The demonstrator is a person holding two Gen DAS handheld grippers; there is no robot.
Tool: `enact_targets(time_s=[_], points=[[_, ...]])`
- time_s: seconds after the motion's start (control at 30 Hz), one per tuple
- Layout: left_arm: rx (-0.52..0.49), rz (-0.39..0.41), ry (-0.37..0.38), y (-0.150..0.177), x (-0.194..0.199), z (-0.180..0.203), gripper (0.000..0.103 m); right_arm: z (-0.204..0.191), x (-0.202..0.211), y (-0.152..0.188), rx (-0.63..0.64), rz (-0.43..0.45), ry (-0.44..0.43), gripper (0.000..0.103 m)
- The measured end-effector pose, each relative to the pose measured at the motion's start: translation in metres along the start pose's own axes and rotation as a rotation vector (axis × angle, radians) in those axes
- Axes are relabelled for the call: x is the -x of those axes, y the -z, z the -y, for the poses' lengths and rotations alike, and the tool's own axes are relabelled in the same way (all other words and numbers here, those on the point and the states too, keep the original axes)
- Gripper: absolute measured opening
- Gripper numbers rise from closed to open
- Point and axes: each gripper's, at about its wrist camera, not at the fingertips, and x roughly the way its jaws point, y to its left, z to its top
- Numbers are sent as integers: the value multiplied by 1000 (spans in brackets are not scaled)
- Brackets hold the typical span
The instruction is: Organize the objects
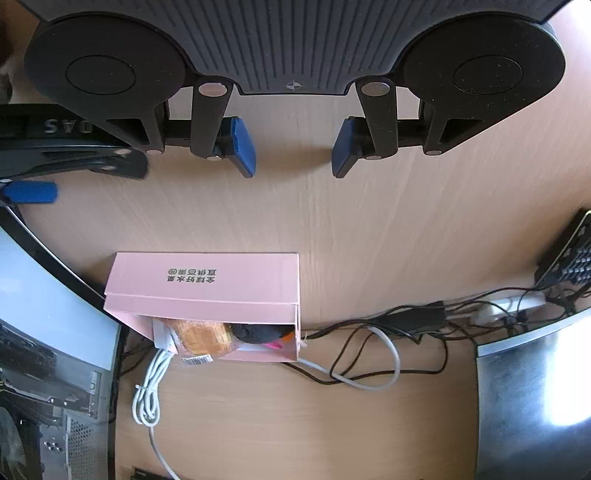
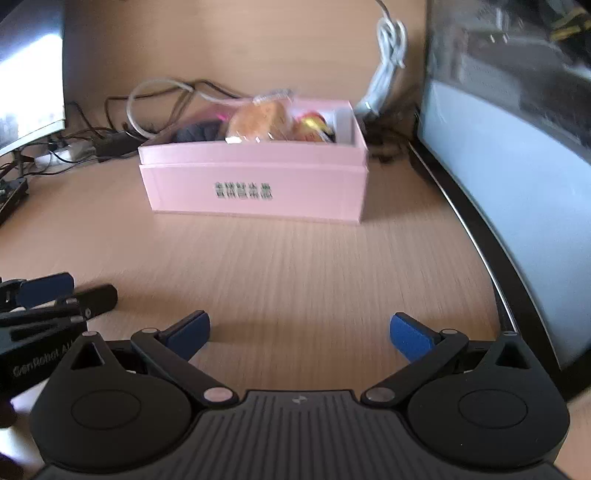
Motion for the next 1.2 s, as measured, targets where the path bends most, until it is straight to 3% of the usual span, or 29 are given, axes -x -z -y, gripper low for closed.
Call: enact_targets(time_s=[0.57, 1.2], points=[[8, -4, 7, -7, -9, 3, 56, 4, -4, -3, -11, -1, 21, 103], [13, -3, 2, -5, -6, 4, 56, 4, -4, -2, -12, -1, 21, 103]])
